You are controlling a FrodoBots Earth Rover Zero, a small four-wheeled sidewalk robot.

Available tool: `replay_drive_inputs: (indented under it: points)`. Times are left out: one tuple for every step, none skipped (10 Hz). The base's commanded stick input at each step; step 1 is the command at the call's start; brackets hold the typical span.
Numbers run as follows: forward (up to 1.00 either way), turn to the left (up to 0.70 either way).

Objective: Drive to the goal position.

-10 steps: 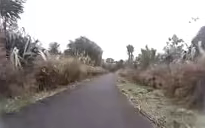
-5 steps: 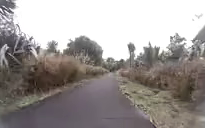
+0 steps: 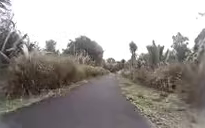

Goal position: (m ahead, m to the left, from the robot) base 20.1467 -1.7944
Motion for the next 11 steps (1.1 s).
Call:
replay_drive_inputs:
  points:
    - [0.85, 0.0]
    - [0.85, 0.0]
    - [0.85, 0.0]
    - [0.85, 0.0]
    - [0.85, 0.0]
    - [0.85, 0.0]
    - [0.85, 0.0]
    - [0.85, 0.0]
    - [0.85, 0.0]
    - [0.85, -0.09]
    - [0.85, -0.21]
